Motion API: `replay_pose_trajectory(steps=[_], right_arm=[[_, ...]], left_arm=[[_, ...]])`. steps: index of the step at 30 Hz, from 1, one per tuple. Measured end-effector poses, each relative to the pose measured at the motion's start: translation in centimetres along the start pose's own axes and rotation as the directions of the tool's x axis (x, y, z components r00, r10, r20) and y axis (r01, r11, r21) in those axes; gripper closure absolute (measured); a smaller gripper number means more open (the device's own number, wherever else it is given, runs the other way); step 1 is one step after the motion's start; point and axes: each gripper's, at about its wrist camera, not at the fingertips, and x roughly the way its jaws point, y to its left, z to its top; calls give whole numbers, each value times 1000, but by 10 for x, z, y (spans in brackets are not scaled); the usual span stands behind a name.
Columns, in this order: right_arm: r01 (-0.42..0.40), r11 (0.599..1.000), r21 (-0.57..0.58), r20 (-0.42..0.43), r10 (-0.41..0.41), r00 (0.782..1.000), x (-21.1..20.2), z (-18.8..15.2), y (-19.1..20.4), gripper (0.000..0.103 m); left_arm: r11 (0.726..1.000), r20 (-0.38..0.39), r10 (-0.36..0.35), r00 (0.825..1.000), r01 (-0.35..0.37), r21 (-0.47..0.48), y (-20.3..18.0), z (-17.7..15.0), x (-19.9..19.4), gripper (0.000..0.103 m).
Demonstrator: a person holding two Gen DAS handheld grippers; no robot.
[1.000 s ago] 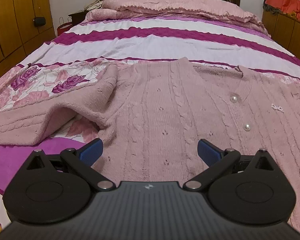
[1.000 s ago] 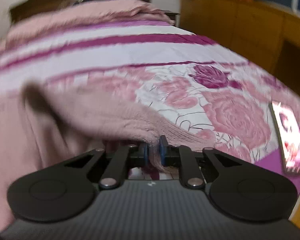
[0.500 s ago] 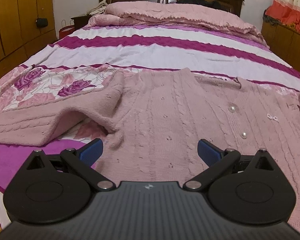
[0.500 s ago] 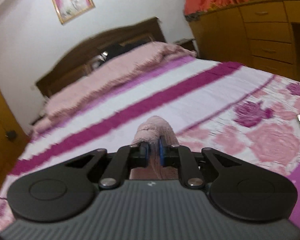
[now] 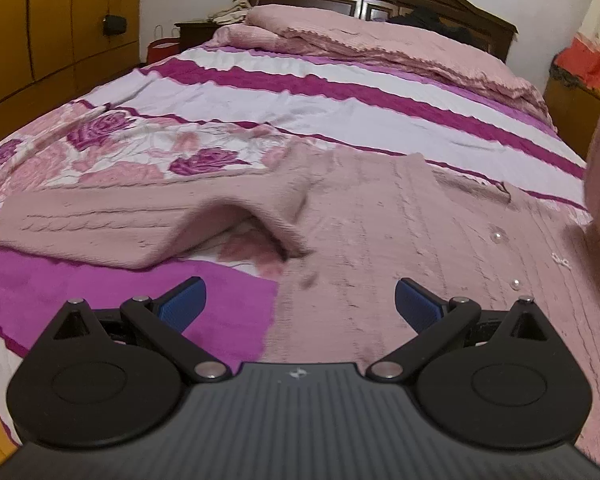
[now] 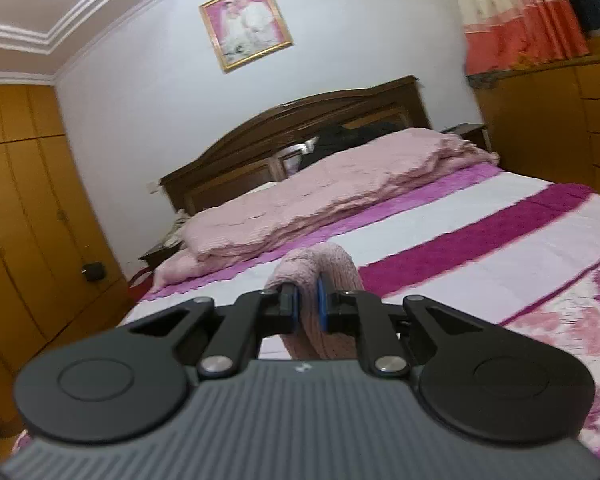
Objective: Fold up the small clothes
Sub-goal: 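Lift the sleeve with the right gripper and fold it across the cardigan body, then open the right gripper to release the folded sleeve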
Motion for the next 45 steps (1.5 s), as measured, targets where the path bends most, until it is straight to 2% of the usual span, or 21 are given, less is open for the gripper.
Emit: replay_pose_trajectory(steps=[6,13,17,24,27,32,39,44,45], right_arm=[[-50,998,-22,-76,48,996,32,-45,49,90],[-126,986,-111,-233,98,968,72,-121,98,90],[-178,975,-131,-347,123,930,92,-162,115,88],[-190,969,-157,-501,88,861,113,-212,123,87],[-186,971,-151,-536,78,841,119,-223,121,78],[-190,976,-104,-538,106,836,116,-226,113,78],[-189,978,-91,-550,109,828,106,-221,109,66],[-170,977,-127,-539,76,839,95,-216,109,49],[-167,977,-134,-538,70,840,92,-215,109,38]], left_arm=[[1000,10,2,1000,-2,-28,21,1,-7,0],[1000,40,10,999,-10,-10,32,1,-17,0],[1000,44,12,999,-13,9,36,-1,-18,0],[998,39,26,999,-28,58,34,-4,-9,0],[999,25,16,1000,-17,45,36,-4,-4,0],[1000,14,2,1000,-3,18,39,-3,2,0],[1000,15,-1,1000,1,19,38,-1,4,0],[1000,22,-5,1000,5,31,32,0,2,0],[999,24,-6,1000,5,33,31,0,1,0]])
